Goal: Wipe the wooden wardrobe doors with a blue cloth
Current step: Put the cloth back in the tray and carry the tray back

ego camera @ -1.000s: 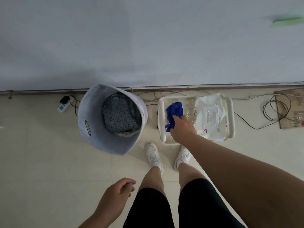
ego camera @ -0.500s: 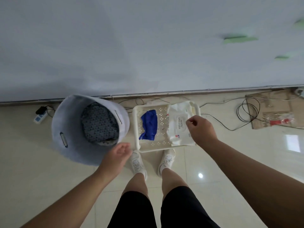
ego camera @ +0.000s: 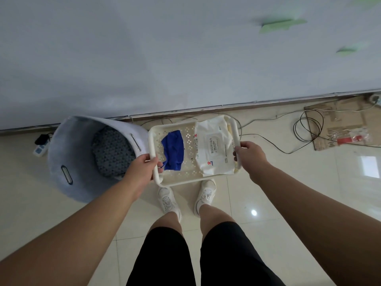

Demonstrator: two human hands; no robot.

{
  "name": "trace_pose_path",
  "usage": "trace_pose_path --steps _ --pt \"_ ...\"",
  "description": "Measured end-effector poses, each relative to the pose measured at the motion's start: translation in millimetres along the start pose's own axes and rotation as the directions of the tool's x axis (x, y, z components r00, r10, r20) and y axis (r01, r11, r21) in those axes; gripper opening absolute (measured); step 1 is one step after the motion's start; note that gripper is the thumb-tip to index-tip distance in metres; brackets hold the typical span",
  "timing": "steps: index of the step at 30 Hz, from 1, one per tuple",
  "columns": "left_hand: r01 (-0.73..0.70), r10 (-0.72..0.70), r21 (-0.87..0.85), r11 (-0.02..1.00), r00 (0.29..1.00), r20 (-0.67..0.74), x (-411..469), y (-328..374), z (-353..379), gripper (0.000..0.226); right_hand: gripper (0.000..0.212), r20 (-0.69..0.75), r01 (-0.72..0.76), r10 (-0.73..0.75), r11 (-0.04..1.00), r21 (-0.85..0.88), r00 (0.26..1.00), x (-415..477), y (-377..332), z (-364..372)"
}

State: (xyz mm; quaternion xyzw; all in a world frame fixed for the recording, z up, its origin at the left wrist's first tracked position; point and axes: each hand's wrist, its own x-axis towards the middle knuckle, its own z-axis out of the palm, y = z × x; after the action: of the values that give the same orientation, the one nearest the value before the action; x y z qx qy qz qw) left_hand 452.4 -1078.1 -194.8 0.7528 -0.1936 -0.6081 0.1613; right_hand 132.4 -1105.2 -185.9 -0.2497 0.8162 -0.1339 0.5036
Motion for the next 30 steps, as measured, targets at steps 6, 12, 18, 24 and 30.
trace_pose_path --steps 6,12,18,24,30 --pt "0.012 -0.010 -0.059 0.998 0.999 0.049 -38 2 -18 0.010 0.034 0.056 0.044 -0.036 0.989 -0.144 0.998 -46 -17 -23" --pt "0.000 0.015 -0.111 0.994 0.991 0.135 -125 12 -52 0.013 0.037 0.059 0.122 -0.111 0.965 -0.231 0.992 -137 -46 -61" --pt "-0.012 0.050 -0.233 0.972 0.986 0.161 -186 2 -81 0.016 0.034 0.147 0.223 -0.189 0.939 -0.263 0.971 -179 -74 -83" --pt "-0.013 0.022 -0.342 0.940 1.000 0.023 -231 -39 -67 0.014 0.030 0.359 0.311 -0.185 0.890 -0.334 0.915 -170 -87 -82" --pt "-0.003 -0.077 -0.512 0.859 0.988 -0.136 -285 -98 -39 0.015 0.025 0.546 0.436 -0.156 0.791 -0.430 0.823 -172 -94 -57"
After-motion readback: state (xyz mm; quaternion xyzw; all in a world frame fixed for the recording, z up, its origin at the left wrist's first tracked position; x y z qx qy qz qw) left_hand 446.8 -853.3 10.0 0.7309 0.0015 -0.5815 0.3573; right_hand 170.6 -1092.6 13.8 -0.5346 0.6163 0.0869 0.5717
